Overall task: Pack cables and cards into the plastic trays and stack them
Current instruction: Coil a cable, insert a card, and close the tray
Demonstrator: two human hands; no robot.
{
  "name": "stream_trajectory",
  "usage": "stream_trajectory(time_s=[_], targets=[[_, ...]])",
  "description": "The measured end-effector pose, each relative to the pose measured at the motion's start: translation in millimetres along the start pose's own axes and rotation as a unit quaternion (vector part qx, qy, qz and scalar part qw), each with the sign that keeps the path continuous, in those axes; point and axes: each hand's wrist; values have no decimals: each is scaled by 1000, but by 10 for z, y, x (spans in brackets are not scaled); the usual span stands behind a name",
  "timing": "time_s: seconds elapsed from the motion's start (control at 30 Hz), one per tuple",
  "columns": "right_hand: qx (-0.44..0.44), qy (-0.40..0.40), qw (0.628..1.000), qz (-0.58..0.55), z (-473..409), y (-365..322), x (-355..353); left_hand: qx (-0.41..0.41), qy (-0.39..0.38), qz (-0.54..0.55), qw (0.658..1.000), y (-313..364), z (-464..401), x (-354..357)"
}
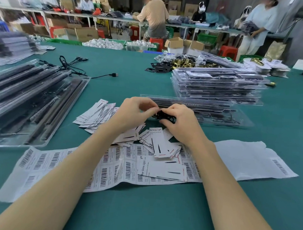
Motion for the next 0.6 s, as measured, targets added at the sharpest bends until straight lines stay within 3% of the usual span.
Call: stream_trajectory(time_s=[0.1, 0.2, 0.4, 0.6], targets=[[13, -6, 1000, -6, -16, 18, 18, -21, -55, -82, 995, -152, 19, -270], [11, -15, 1000, -5, -24, 19, 32, -71, -58, -60, 994, -252, 58, -348], [14, 10, 1000, 24, 3, 2, 13, -77, -46, -17, 996, -274, 86, -361], [15, 12, 1000, 23, 15, -10, 14, 15, -14, -100, 995, -180, 20, -290]])
Point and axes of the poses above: each hand's wrist, its own z-axis away from the middle knuckle, its own x-axis out of the palm, y = z × x, and after that the axes turned 4 degrees about -y, right-handed
